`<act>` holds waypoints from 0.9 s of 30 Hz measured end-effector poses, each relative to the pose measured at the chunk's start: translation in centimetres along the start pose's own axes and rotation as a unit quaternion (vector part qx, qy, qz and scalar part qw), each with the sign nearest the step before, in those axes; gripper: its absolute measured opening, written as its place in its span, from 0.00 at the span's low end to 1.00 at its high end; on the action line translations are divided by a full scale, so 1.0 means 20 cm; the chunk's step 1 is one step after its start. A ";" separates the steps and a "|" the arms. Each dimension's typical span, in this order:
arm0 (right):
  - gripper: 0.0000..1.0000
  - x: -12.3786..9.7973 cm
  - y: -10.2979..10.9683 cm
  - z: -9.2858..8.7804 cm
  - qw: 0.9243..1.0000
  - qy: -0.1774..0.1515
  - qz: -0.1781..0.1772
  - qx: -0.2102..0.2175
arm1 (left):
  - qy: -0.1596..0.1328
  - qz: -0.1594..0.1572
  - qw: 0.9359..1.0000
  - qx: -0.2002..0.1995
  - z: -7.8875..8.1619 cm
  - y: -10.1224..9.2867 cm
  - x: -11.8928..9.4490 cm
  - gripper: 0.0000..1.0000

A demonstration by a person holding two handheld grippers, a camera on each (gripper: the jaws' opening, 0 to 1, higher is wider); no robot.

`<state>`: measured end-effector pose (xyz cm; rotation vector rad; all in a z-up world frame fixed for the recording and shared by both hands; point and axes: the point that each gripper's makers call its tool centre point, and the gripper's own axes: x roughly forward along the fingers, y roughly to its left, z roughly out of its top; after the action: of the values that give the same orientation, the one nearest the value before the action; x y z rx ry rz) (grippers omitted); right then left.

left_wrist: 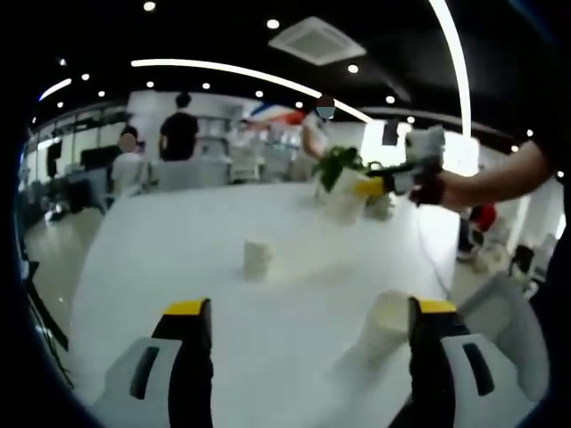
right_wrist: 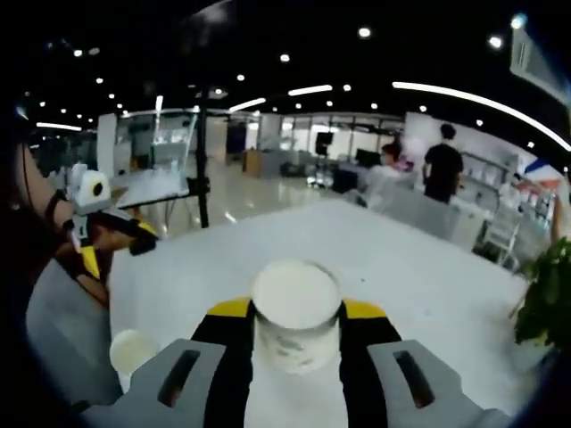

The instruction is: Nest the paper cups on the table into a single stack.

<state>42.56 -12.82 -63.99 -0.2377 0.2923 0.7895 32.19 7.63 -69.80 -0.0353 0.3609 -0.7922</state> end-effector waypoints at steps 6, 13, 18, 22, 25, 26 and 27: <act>0.34 -0.07 0.07 0.05 1.000 -0.013 0.005 -0.001 | -0.002 -0.004 1.000 -0.005 -0.01 -0.01 0.01 0.91; 0.34 -0.14 0.15 0.06 1.000 -0.022 0.015 0.005 | -0.002 -0.009 1.000 -0.004 -0.01 -0.02 0.03 0.90; 0.34 -0.19 0.23 0.11 0.999 -0.030 0.025 0.007 | -0.004 -0.009 1.000 -0.008 -0.02 -0.02 0.03 0.90; 0.34 -0.22 0.30 0.18 0.998 -0.042 0.035 -0.007 | -0.004 -0.010 1.000 -0.011 -0.02 -0.03 0.03 0.90; 0.34 -0.23 0.33 0.22 0.998 -0.052 0.040 -0.002 | -0.007 -0.013 1.000 -0.016 -0.02 -0.05 0.04 0.90; 0.34 -0.23 0.35 0.24 0.998 -0.057 0.041 -0.001 | -0.009 -0.013 1.000 -0.025 -0.02 -0.05 0.04 0.90; 0.34 -0.24 0.35 0.24 0.997 -0.059 0.042 0.001 | -0.013 -0.014 0.999 -0.034 -0.01 -0.05 0.04 0.91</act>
<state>35.09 -9.62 -58.58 -0.1768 0.1928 0.8828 31.92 6.37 -70.08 -0.1145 0.3630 -0.8063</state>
